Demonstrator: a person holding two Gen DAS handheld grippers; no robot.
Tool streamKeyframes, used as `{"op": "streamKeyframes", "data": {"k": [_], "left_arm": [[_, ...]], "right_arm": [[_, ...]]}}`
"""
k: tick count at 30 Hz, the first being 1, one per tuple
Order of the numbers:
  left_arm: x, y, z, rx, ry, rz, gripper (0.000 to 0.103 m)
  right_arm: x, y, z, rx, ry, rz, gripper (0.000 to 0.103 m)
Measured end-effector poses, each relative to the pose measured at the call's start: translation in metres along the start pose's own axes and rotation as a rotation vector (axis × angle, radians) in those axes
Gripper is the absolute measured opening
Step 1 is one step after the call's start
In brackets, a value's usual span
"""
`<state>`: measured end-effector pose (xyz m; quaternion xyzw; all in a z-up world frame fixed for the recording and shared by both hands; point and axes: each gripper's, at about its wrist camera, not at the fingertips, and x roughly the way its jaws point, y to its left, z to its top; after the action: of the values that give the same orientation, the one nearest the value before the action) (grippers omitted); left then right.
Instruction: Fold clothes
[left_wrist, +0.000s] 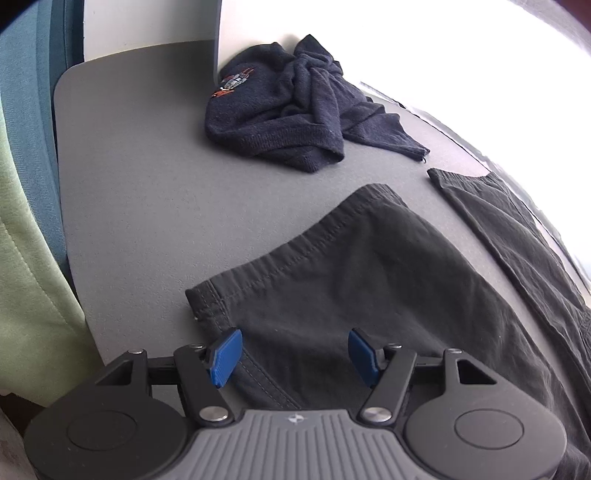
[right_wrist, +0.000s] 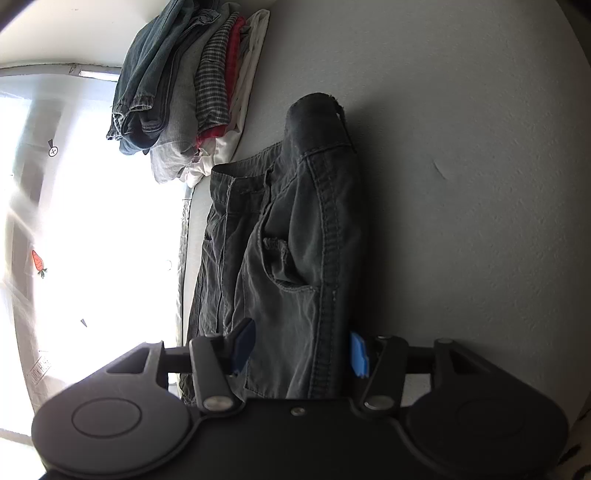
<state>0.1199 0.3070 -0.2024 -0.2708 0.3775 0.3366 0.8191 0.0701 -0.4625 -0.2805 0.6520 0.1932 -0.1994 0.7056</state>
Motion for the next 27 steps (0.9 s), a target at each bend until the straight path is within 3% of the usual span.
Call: {"op": "streamKeyframes", "data": {"k": [5, 8, 13, 15, 16, 17, 18, 25, 26, 27], "left_arm": [[0.004, 0.016, 0.002, -0.054, -0.001, 0.048, 0.072], [0.007, 0.020, 0.000, -0.068, 0.015, 0.061, 0.072], [0.009, 0.012, -0.005, -0.041, -0.028, 0.072, 0.069], [0.011, 0.004, -0.005, -0.031, -0.045, 0.114, 0.053], [0.011, 0.001, -0.003, -0.027, -0.051, 0.132, 0.039], [0.010, 0.000, -0.001, -0.033, -0.059, 0.130, 0.018], [0.009, -0.001, 0.002, -0.039, -0.067, 0.127, 0.012], [-0.019, -0.012, 0.029, -0.100, -0.156, -0.013, 0.012], [-0.025, -0.016, 0.033, -0.098, -0.173, -0.037, 0.012], [-0.030, -0.022, 0.038, -0.091, -0.189, -0.059, 0.012]], "right_arm": [[0.002, 0.003, 0.000, -0.004, 0.004, -0.001, 0.058], [0.002, 0.003, -0.001, -0.010, 0.006, 0.000, 0.061], [0.001, 0.001, -0.002, 0.008, 0.000, 0.006, 0.061], [0.000, -0.001, -0.001, 0.027, -0.005, 0.011, 0.061], [0.000, -0.002, -0.001, 0.040, -0.008, 0.013, 0.061], [-0.001, -0.003, 0.000, 0.046, -0.008, 0.012, 0.061], [-0.001, -0.004, 0.000, 0.052, -0.008, 0.011, 0.060], [-0.002, 0.003, 0.003, 0.023, 0.002, -0.025, 0.063], [-0.003, 0.004, 0.003, 0.010, -0.001, -0.035, 0.059], [-0.004, 0.005, 0.003, -0.003, -0.004, -0.044, 0.046]]}}
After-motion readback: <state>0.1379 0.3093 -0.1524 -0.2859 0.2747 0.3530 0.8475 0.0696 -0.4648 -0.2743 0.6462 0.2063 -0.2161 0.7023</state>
